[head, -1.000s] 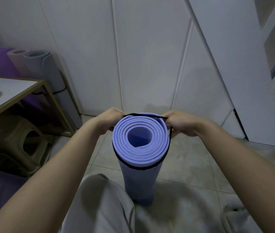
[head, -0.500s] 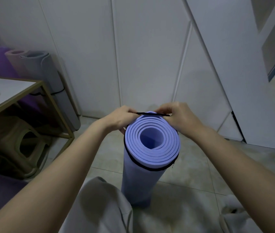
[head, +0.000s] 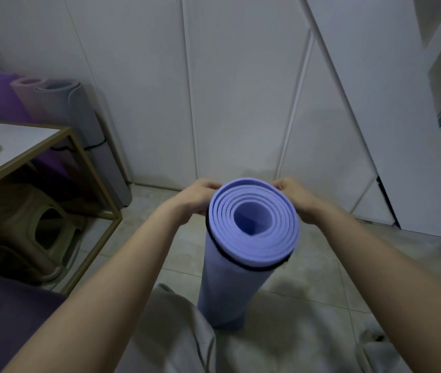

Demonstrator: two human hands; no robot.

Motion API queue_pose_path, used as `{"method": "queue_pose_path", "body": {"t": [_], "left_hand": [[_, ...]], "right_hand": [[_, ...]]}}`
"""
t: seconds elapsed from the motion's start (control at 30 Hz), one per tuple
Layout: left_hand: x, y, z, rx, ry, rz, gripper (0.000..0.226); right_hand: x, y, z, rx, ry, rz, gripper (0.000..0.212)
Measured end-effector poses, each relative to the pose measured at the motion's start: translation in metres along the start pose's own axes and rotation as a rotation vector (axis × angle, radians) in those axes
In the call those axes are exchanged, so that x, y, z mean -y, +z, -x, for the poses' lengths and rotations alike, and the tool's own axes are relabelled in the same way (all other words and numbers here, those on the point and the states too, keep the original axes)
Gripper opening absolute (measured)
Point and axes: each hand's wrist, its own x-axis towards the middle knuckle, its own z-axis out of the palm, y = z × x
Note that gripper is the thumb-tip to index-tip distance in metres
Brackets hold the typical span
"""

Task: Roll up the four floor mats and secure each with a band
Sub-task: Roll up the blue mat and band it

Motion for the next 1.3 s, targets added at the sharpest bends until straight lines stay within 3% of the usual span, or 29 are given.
{"method": "queue_pose_path", "body": {"t": [0.13, 0.23, 0.3, 0.4, 0.57, 0.7, 0.73, 0.93, 1.13, 1.3], "left_hand": [[0.02, 0.003, -0.014, -0.247, -0.009, 0.251, 0.009], [0.038, 0.008, -0.015, -0.317, -0.136, 0.769, 0.021], [0.04, 0.009, -0.013, -0.398, -0.151, 0.957, 0.013], [0.035, 0.006, -0.014, -0.583, -0.112, 0.837, 0.012], [0.042, 0.004, -0.024, -0.722, -0.147, 0.716, 0.025], [0.041, 0.008, -0.031, -0.784, -0.155, 0.573, 0.022], [0.042, 0.008, -0.032, -0.82, -0.175, 0.559, 0.023], [0.049, 0.01, -0.031, -0.933, -0.25, 0.548, 0.024], [0.058, 0.017, -0.026, -0.881, -0.226, 0.453, 0.02], [0.062, 0.034, -0.015, -0.83, -0.024, 0.444, 0.022]], "right_hand": [[-0.003, 0.001, 0.001, -0.156, 0.008, -0.154, 0.012], [-0.005, 0.008, 0.004, -0.094, 0.045, -0.352, 0.013], [-0.008, 0.016, 0.004, -0.054, 0.043, -0.457, 0.02], [-0.01, 0.022, 0.003, -0.093, 0.013, -0.533, 0.022], [-0.004, 0.028, 0.006, -0.164, -0.072, -0.508, 0.017], [0.002, 0.033, 0.015, -0.589, -0.051, -0.259, 0.007], [0.004, 0.036, 0.02, -0.62, -0.031, -0.221, 0.005], [0.011, 0.05, 0.04, -0.186, 0.164, -0.654, 0.025], [0.011, 0.036, 0.039, -0.118, 0.212, -0.644, 0.026], [-0.005, 0.037, 0.029, -0.153, 0.288, -0.636, 0.023]]}}
